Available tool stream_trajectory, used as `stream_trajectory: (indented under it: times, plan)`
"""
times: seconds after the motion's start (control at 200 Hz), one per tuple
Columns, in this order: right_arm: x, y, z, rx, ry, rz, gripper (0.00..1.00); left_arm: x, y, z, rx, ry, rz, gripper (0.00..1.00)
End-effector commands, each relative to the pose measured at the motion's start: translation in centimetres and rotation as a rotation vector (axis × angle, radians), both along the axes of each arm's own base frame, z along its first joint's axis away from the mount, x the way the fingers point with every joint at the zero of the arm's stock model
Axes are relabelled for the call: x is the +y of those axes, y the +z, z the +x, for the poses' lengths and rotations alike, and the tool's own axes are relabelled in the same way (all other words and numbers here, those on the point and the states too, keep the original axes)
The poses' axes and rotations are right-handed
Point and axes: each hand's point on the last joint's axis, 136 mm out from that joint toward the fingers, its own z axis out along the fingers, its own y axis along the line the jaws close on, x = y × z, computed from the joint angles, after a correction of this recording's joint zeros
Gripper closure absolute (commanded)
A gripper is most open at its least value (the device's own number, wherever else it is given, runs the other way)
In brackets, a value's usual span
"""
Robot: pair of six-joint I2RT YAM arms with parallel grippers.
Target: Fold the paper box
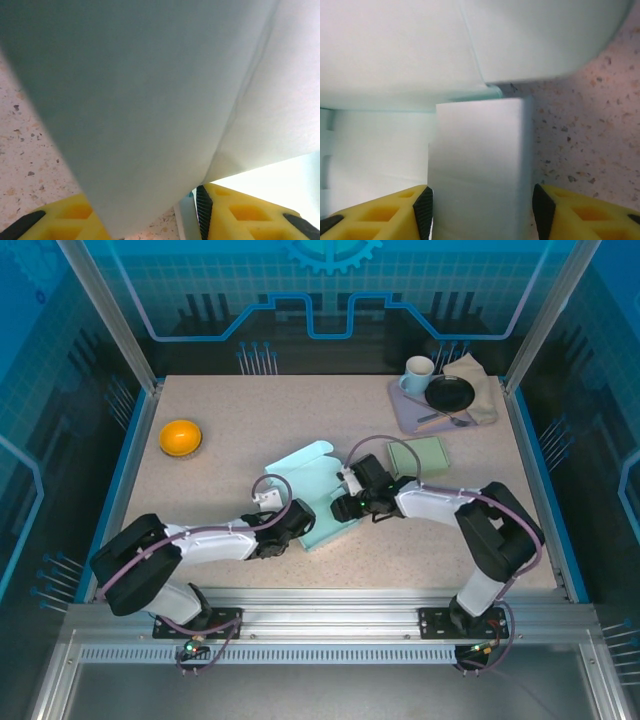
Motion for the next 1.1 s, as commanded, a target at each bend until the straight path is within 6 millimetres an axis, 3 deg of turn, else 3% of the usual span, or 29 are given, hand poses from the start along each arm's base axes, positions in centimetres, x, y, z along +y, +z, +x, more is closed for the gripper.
stream_trajectory:
  times: [0.0, 0.16, 0.33, 0.57, 0.965, 1.095]
  plan:
    - [1.1, 2.9, -0.7, 0.037, 0.043, 0.112, 0.42, 1.5, -1.5, -1.3, 0.067, 0.001, 0.101, 0.58]
    - [0.2, 3.3, -0.1, 0.033, 0.021, 0.053, 0.43, 1.1, -1.6, -1.2, 0.068, -0.009, 0.112, 0.58]
    - [-0.5, 2.4, 0.8, 0.025, 0.015, 0.008, 0.44, 0.6, -1.4, -1.1, 0.068, -0.022, 0.117, 0.58]
    - [-1.0, 1.6, 0.3, 0.052, 0.024, 0.010, 0.59, 0.4, -1.3, -1.2, 0.069, -0.022, 0.124, 0.58]
    - [-2.1, -1.9, -1.6, 0.044, 0.067, -0.217, 0.62, -0.2, -1.0, -1.1, 0.061, -0.013, 0.109, 0.58]
    - [-2.6, -2.3, -1.6, 0.011, 0.039, -0.281, 0.73, -0.3, -0.9, -1.2, 0.059, -0.011, 0.106, 0.58]
